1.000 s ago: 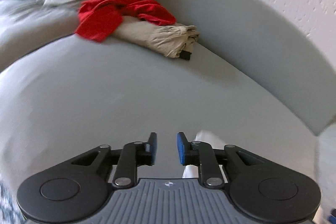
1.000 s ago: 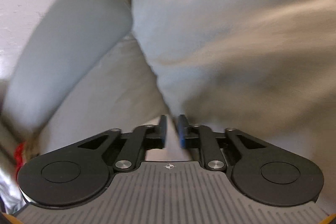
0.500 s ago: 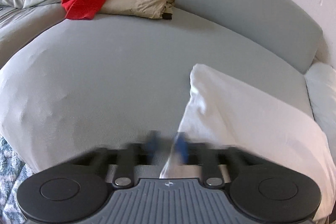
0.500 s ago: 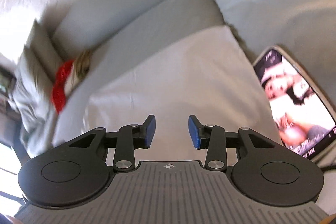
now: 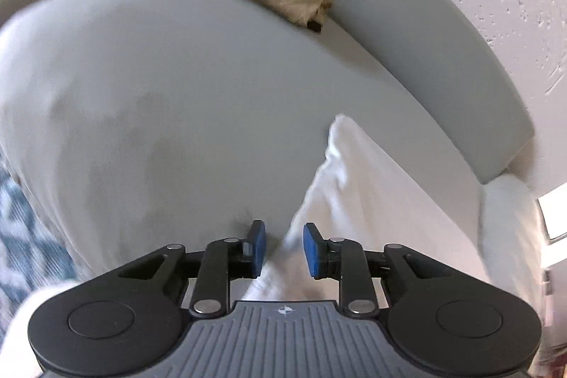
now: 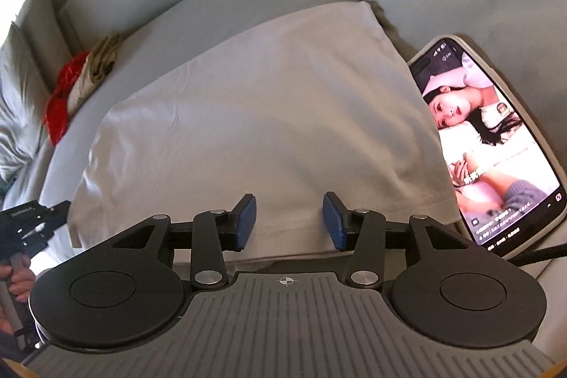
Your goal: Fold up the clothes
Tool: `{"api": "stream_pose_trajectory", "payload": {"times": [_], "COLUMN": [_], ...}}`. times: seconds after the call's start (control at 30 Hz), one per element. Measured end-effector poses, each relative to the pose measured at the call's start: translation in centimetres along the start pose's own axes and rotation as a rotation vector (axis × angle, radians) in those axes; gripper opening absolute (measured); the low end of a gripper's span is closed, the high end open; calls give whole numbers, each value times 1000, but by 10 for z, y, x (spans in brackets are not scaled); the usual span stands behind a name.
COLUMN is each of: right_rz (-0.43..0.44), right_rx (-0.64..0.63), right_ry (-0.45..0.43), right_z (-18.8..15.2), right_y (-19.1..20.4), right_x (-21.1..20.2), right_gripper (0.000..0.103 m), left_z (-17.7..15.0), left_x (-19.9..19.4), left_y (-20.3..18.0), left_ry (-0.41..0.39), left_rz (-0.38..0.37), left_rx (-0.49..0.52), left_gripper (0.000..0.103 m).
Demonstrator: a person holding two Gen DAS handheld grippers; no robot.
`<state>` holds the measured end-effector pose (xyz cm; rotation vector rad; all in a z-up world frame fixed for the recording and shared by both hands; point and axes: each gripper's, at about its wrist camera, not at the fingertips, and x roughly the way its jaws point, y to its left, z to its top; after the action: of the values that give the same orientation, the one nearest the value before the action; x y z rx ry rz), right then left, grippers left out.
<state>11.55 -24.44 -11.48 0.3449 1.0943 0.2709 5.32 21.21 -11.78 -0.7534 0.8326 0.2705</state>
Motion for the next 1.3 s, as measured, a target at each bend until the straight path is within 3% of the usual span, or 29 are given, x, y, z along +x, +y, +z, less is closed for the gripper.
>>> {"api": "stream_pose_trajectory", "payload": {"times": [0.17,0.27,0.43,0.57,0.63,0.77,0.87,0.9,1.0,1.13,1.23,1.27,1.3], "right_rz": [29,39,32,24,23,25,26,27,25,-10,-11,-27,-42], "right_rx": [29,29,15,2,3,0,14,35,50,-12,-17,-25,-32], "right_ry": [4,6,9,13,14,19,26,21,-34,-97,-74,-70,-69], "right_z": [-1,-2,-1,0,0,1,3,3,3,4,2,0,-2], "right_y": [-9,-10,-8,-6,-6,-5,-7,-10,-17,-15,-14,-14,-15], "right_x": [-1,0,1,2,4,5,0,-5,-23,-19,0,4,5], "right_gripper": [49,51,52,52,52,57,57,57,55,23,21,20,16], "left_z": [1,-2,-9,-22,-25,-22,-21,-21,-16,-3,7,10,11], "left_x": [-5,0,1,-12,-7,-1,-17,-23,-30,2,45,58,65], "left_y": [-2,-11,-26,-40,-40,-43,-49,-51,-64,-91,-103,-105,-102], "left_ry": [16,48,37,-37,-23,-15,-30,-38,-135,-186,-120,-84,-72], "left_rz": [27,47,57,138,172,244,401,443,286,104,112,142,232], "left_rx": [39,133,247,326,320,310,335,344,404,527,571,573,566], "left_gripper": [24,23,2,1,2,14,17,9,10,12,14,20,21]}}
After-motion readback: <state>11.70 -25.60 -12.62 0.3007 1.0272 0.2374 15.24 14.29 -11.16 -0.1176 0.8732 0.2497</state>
